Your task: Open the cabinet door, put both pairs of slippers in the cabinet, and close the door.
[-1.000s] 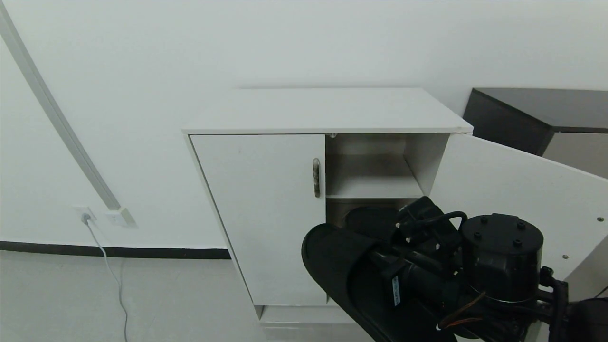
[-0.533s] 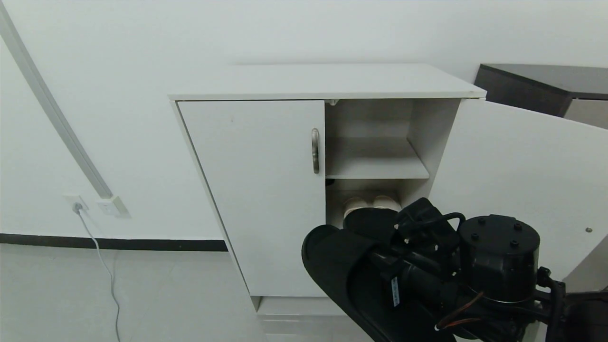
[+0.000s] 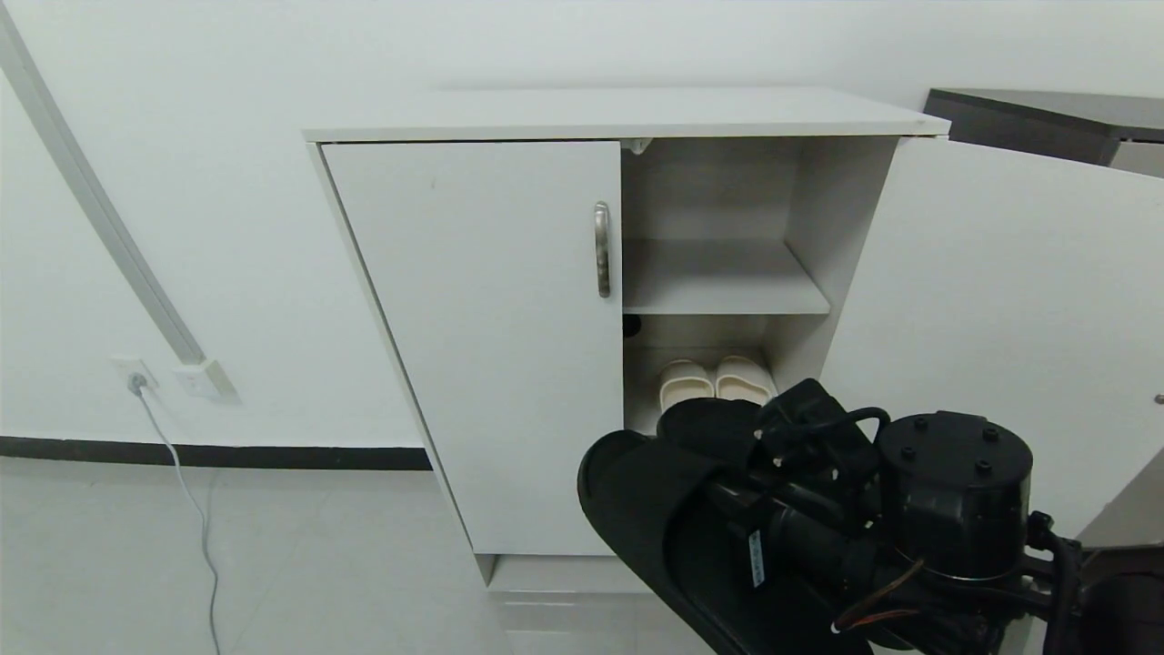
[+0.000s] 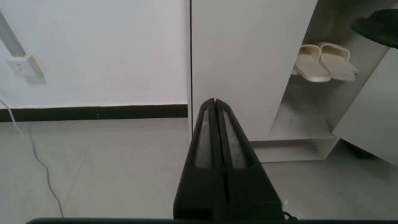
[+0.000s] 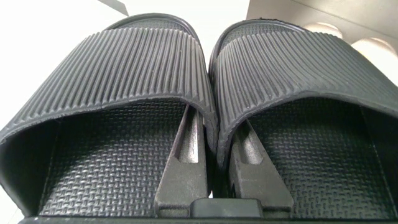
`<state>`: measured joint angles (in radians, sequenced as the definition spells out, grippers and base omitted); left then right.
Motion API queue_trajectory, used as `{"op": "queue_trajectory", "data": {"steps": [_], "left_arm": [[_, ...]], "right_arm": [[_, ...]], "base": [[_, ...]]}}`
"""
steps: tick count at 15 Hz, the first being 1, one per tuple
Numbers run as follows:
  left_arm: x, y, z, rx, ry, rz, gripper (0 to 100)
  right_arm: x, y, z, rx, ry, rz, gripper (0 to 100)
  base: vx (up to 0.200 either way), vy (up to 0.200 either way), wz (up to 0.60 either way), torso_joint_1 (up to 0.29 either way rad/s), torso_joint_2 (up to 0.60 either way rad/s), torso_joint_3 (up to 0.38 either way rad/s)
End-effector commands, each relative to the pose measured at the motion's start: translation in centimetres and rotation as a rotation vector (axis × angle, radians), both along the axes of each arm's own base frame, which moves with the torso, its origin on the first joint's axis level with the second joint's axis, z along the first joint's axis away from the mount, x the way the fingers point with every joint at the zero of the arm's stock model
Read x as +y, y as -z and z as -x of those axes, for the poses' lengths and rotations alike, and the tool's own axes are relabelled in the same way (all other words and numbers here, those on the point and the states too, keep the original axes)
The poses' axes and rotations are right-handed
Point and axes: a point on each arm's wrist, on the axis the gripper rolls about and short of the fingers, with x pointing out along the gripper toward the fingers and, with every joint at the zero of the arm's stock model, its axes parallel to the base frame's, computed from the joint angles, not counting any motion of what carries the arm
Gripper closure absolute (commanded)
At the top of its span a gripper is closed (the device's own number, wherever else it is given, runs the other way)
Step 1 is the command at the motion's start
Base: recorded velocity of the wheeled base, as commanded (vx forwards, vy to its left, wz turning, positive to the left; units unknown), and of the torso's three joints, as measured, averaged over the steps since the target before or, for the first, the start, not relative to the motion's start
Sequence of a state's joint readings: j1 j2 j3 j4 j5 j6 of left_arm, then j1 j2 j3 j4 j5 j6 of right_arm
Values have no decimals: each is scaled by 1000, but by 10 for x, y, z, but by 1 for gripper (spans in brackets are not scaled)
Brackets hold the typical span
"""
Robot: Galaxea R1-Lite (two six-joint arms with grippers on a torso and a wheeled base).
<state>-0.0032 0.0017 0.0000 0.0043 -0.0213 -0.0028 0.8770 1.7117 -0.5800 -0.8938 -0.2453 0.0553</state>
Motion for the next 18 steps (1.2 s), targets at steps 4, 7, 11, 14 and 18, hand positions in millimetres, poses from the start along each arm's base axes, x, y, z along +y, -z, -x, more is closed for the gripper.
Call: {"op": "queue_trajectory", "data": {"steps": [4,7,11,14,18], "left_arm": [[0,0,0,2,0,0,100],[0,0,0,2,0,0,100],[0,0,0,2,2,0,100],[0,0,0,2,0,0,100],[0,0,0,2,0,-1,100]], "right_arm": [[-1,0,1,1,3,1,100],[-2,-2,1,-13,2,2,100],[4,-13,-7,-73,171,12,100],[29,-19,-27,-81,405,9,100],[53,-24,-47,-114,545,-25,100]], "base": [[0,-150,0,1,9,9],[0,0,0,0,0,0],[0,0,0,0,0,0],[0,0,0,0,0,0],[0,0,0,0,0,0]]}}
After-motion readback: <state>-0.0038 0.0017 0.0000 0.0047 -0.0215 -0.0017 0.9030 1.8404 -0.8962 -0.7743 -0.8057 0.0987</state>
